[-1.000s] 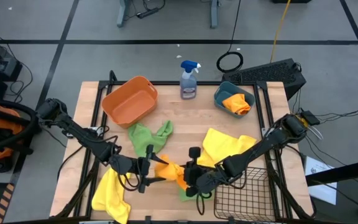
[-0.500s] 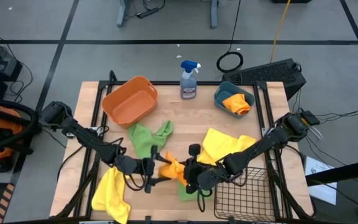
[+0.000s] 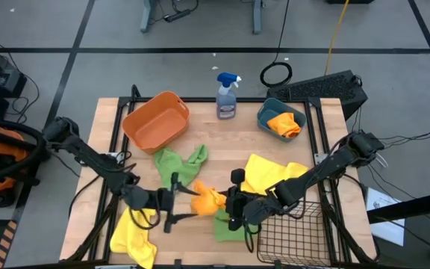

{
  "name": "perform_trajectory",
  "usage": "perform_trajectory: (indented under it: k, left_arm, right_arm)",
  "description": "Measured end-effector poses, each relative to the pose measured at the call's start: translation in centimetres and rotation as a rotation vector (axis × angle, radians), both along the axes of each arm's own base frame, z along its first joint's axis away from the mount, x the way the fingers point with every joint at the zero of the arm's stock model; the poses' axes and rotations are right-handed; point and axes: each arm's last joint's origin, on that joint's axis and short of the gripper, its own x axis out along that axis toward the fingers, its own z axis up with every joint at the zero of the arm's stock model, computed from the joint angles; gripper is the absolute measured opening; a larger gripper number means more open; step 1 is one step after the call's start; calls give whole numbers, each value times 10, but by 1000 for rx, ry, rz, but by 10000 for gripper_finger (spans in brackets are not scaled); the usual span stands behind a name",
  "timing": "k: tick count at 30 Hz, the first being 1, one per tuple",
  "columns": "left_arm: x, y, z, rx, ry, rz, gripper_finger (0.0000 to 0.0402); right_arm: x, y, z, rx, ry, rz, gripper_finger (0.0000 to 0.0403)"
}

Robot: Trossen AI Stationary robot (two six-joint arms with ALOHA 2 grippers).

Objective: Sort microfiber towel by color & place in baskets
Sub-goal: Put the orange microfiber towel into the blue bin

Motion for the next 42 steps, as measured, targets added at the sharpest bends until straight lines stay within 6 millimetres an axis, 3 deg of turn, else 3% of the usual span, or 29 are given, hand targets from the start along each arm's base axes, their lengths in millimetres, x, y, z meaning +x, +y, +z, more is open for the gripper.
perform_trajectory:
  k: [8,13,22,27,37,42]
  left_arm:
    - [-16,-7,6,35,9,11,295]
    - [1,14,8,-33,-77,361,295]
    - [24,18,-4,-131,-52,84,295]
    - [24,18,-4,-73,-59,73,295]
    - [27,24,-2,-24,-84,106,295]
    - [31,31,2,-47,-120,126,295]
  right_arm:
    - [-11,-8,-2,18,90,-59,4]
    - [-11,-12,-3,-29,87,-118,4]
    - [-6,-23,1,-10,65,-152,4]
    - [-5,-29,5,-10,55,-162,4]
    - [-17,-44,32,47,-22,-199,4]
    - [-18,-45,33,41,-28,-214,4]
